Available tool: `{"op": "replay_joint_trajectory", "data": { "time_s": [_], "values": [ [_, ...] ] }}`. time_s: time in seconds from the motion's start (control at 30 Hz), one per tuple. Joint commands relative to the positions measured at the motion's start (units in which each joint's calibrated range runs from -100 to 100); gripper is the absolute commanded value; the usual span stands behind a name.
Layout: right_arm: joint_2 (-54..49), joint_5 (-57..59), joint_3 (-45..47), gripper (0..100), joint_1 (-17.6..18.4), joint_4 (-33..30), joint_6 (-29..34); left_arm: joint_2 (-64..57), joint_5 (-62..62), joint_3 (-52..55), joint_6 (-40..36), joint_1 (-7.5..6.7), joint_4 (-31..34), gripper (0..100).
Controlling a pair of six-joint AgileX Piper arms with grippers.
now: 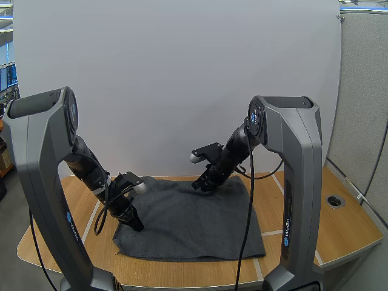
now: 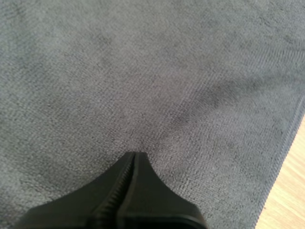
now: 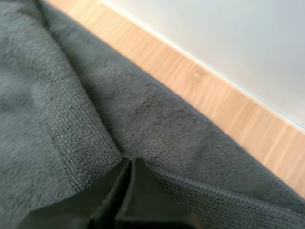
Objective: Fold the towel
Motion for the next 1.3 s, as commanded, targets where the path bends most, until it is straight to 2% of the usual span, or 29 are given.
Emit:
{"op": "replay_joint_trajectory", "data": {
  "time_s": [0.0,0.1,0.43,0.63,0.87,1.0,1.27],
  "values": [
    [2.3,-11.0,0.2,0,0.3,-1.5,-0.6,0.1,-0.1,0.5,-0.6,-0.16,2.2,0],
    [2.3,-15.5,-0.7,0,0.7,-1.5,-0.9,0.1,-0.1,0.5,-0.7,-0.16,2.2,0],
    [2.4,-16.8,-8.5,0,0.8,0.1,-0.2,0.1,0.3,0.5,-1.3,-0.16,2.7,0],
    [0.3,-11.4,-8.6,0,0.6,-0.6,1.6,0.1,0.3,0.5,-1.7,-0.09,4.0,0],
    [-5.7,8.7,-8.0,0,-0.9,-6.9,6.5,0.1,0.3,0.5,-1.8,-0.09,4.6,0],
    [-8.5,10.3,-5.4,0,-2.1,-8.4,6.5,0.1,0.1,0.5,-1.8,-0.09,4.6,0],
    [-6.1,7.8,-3.0,0,-2.5,-9.8,6.4,0.1,-0.3,0.5,-2.3,-0.09,5.6,0]
  ]
}}
